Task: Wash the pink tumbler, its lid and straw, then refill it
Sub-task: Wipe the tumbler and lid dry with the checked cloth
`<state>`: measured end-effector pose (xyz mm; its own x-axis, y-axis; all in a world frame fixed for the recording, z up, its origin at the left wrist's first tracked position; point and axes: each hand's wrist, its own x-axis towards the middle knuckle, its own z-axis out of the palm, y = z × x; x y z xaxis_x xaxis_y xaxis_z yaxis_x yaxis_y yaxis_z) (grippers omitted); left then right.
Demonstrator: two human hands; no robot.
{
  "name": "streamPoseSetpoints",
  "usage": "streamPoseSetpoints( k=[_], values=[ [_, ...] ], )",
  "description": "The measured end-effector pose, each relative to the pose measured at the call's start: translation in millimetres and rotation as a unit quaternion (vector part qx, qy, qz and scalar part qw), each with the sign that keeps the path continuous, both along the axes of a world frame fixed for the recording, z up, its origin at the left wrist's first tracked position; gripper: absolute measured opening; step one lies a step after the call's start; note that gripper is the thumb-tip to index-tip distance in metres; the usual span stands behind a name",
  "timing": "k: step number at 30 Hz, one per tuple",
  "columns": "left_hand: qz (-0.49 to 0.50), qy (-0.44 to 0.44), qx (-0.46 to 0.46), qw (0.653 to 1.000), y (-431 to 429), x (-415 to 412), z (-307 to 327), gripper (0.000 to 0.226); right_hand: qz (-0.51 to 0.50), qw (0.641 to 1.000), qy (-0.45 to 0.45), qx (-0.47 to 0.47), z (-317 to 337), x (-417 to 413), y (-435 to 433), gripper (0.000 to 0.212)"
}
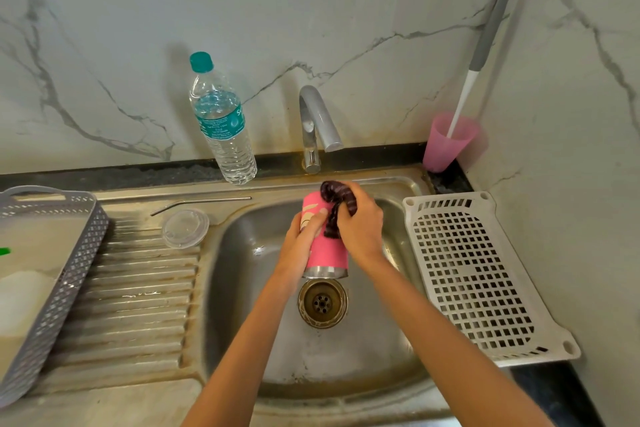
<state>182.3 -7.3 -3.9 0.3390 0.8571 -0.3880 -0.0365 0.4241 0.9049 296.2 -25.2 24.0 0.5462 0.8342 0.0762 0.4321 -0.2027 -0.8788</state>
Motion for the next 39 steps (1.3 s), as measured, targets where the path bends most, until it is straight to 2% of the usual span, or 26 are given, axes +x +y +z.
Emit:
streamPoseSetpoints(
  k=[2, 6, 8, 11, 14, 16, 19, 22, 25, 28, 32, 35, 37, 39],
  values=[
    [0.001, 0.032, 0.027, 0.999, -3.9, -1.5, 0.5, 0.047, -0.017, 0.999, 0.033, -0.035, 0.5, 4.3, 0.8, 0.032],
    [0.0, 0.13, 0.089, 0.987, 1.1, -2.5, -2.0, 0.039, 0.036, 0.998, -0.051, -0.019, -1.9, -11.5, -18.8, 0.035],
    [-0.011, 0.153, 0.106, 0.982, 4.1, -3.4, -3.1, 0.039, 0.048, 0.997, -0.06, -0.008, -2.6, -12.1, -18.5, 0.039],
    [-0.003, 0.111, 0.09, 0.99, 2.2, -6.1, -2.7, 0.043, 0.033, 0.999, -0.02, -0.018, -1.9, -2.6, -5.8, 0.038],
    [0.003, 0.063, 0.067, 0.996, -1.9, -8.4, -3.6, 0.049, 0.002, 0.995, 0.085, -0.059, -1.7, 6.0, 0.5, 0.035],
    [0.024, 0.033, 0.038, 0.998, -3.7, -8.5, -5.1, 0.053, 0.016, 0.989, 0.122, -0.081, -3.9, 6.1, -5.8, 0.034],
    [0.078, -0.006, -0.009, 0.997, -3.4, -9.1, -5.8, 0.051, 0.068, 0.991, 0.07, -0.088, -14.1, -6.5, -29.5, 0.032],
    [0.045, -0.026, -0.029, 0.998, -8.4, -9.8, -4.7, 0.05, 0.052, 0.997, 0.013, -0.055, -18.2, -10.6, -36.9, 0.033],
    [0.013, -0.082, -0.064, 0.994, -11.4, -9.9, -5.7, 0.064, 0.019, 0.998, 0.051, -0.035, -7.6, -2.0, -21.4, 0.032],
    [0.036, -0.112, -0.055, 0.992, -8.2, -8.3, -4.6, 0.065, 0.025, 0.992, 0.107, -0.06, 0.0, 2.7, -10.3, 0.032],
    [0.124, -0.114, -0.036, 0.985, 3.4, -12.3, -9.4, 0.067, 0.086, 0.99, 0.068, -0.086, -0.7, -5.9, -26.6, 0.026],
    [0.102, -0.111, -0.052, 0.987, 3.6, -15.3, -11.7, 0.06, 0.097, 0.986, 0.099, -0.09, 0.5, -8.2, -37.5, 0.013],
    [0.085, -0.091, -0.061, 0.99, 2.4, -16.5, -12.4, 0.061, 0.119, 0.982, 0.114, -0.089, -3.7, -8.7, -37.5, 0.024],
    [0.092, -0.05, -0.054, 0.993, 5.2, -16.9, -12.2, 0.067, 0.123, 0.986, 0.085, -0.078, -11.5, -8.6, -35.8, 0.039]
  ],
)
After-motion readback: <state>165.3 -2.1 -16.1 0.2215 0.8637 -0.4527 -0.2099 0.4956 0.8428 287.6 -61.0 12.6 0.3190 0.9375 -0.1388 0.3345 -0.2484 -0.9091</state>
